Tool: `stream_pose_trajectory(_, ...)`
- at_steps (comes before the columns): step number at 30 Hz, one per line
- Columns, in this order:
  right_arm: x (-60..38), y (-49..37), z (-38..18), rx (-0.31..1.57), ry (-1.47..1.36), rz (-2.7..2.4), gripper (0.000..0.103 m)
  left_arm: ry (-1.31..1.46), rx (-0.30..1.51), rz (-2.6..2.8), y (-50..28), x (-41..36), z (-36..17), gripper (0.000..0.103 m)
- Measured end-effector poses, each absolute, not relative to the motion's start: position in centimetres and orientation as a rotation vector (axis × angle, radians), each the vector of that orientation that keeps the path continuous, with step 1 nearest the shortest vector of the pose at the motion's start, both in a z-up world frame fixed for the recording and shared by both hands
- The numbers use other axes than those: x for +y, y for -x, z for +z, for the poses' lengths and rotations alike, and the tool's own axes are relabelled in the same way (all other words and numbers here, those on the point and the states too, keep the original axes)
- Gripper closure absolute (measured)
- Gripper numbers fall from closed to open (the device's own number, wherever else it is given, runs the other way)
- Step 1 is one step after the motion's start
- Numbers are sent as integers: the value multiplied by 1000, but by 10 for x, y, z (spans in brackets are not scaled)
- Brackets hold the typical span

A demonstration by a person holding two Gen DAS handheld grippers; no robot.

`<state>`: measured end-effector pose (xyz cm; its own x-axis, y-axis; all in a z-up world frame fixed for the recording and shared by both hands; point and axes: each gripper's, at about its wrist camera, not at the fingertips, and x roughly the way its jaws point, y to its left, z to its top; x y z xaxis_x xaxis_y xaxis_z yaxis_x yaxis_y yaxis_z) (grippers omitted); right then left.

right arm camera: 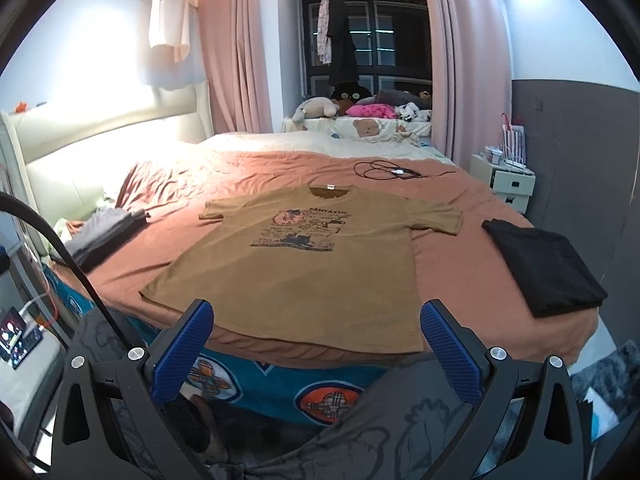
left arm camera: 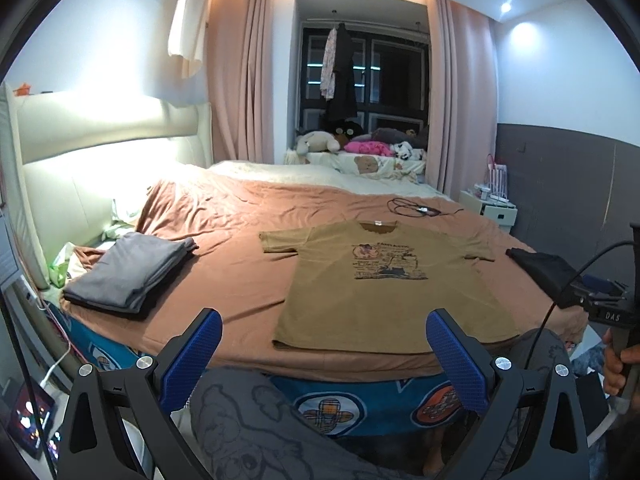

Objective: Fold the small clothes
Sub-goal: 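Move both grippers toward the khaki T-shirt on the bed, then lower the open left gripper onto the side edge of the shirt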

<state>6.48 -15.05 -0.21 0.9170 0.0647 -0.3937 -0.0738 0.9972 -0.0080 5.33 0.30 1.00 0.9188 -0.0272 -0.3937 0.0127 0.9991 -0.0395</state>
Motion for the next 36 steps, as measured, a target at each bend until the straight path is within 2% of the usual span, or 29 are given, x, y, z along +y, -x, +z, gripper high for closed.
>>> stream_pose_trajectory(23, -149, -215, 30, 469, 39, 72, 0, 25, 528, 34, -223, 37, 2, 1)
stream_pose_trajectory(36, -143, -304, 34, 562, 42, 106, 0, 176, 593, 30, -311, 68, -8, 4)
